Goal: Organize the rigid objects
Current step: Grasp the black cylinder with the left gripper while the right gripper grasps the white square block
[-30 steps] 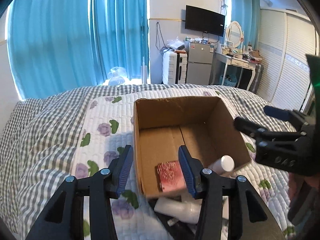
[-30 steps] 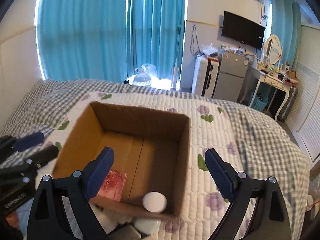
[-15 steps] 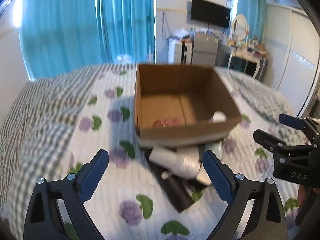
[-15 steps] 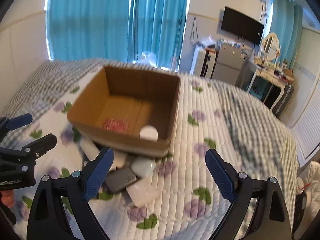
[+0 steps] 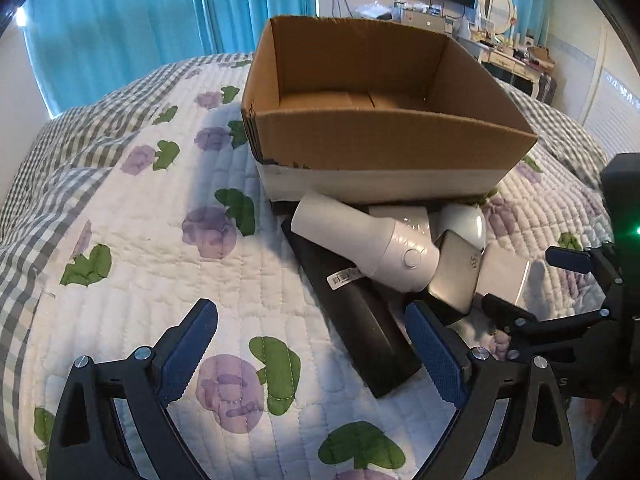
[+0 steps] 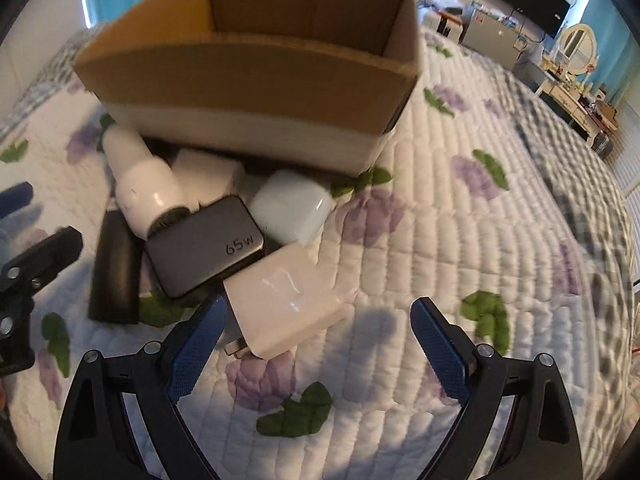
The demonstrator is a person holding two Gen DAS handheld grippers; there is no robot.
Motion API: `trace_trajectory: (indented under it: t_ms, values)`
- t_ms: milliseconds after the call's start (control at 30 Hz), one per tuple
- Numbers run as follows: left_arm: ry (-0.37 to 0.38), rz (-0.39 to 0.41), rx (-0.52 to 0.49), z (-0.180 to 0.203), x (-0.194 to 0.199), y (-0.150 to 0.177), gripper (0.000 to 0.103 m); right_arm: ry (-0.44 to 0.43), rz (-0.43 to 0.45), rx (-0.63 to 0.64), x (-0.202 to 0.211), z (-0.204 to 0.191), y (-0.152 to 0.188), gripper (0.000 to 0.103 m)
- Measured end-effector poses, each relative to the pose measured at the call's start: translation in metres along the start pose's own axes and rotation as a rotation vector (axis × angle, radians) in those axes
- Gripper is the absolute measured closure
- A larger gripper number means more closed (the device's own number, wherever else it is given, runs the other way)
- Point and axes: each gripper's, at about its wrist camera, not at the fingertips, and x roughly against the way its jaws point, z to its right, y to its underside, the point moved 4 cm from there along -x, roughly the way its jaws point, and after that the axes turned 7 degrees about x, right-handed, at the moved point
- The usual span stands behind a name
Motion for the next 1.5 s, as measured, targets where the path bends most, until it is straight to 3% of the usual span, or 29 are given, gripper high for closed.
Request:
trace_trajectory:
  t_ms: [133,167,233,333,433,533,600,733,833,900,1000,1200,1500]
  values:
    - [-0.008,-0.018,0.004,-0.001,-0.004,0.002,0.007,-0.014,-0.016,0.029,-0.010,-0.010,-0.004,0.012]
    - [-0.011,-0.021,0.005,-0.001,-0.005,0.002,0.007,-0.007,-0.020,0.034,-0.013,-0.011,-0.005,0.017]
    - [-0.011,-0.027,0.010,-0.002,-0.005,0.002,0.007,-0.021,-0.024,0.026,-0.015,-0.010,-0.007,0.040]
    - [-0.014,-0.031,0.006,0.000,-0.003,0.001,0.007,-0.008,0.021,0.011,-0.001,-0.006,-0.007,0.043]
    - [-0.058,-0.041,0.020,0.002,-0.006,-0.001,0.007,0.047,0.100,-0.060,0.023,0.012,-0.009,0.045]
    - [-0.057,-0.080,0.041,0.009,-0.020,-0.003,0.011,0.046,0.156,-0.130,0.039,0.032,-0.011,0.045]
    - [-0.070,-0.103,0.032,0.014,-0.030,-0.003,0.019,0.034,0.155,-0.154,0.038,0.038,-0.011,0.045]
    - [-0.084,-0.138,0.022,0.024,-0.053,-0.004,0.026,0.020,0.138,-0.146,0.029,0.031,-0.013,0.045]
    - [-0.099,-0.105,0.003,0.029,-0.061,-0.009,0.032,0.012,0.141,-0.136,0.028,0.030,-0.014,0.045]
    - [-0.085,-0.105,-0.007,0.031,-0.061,-0.011,0.048,0.007,0.139,-0.132,0.027,0.030,-0.013,0.045]
    - [-0.053,-0.112,-0.026,0.032,-0.054,-0.007,0.053,0.003,0.135,-0.135,0.025,0.030,-0.011,0.045]
    - [0.021,-0.112,-0.012,0.016,-0.018,0.002,0.061,0.012,0.147,-0.135,0.035,0.026,-0.009,0.045]
    - [0.107,-0.132,-0.033,0.001,0.012,0.024,0.063,0.040,0.191,-0.111,0.063,0.013,-0.009,0.045]
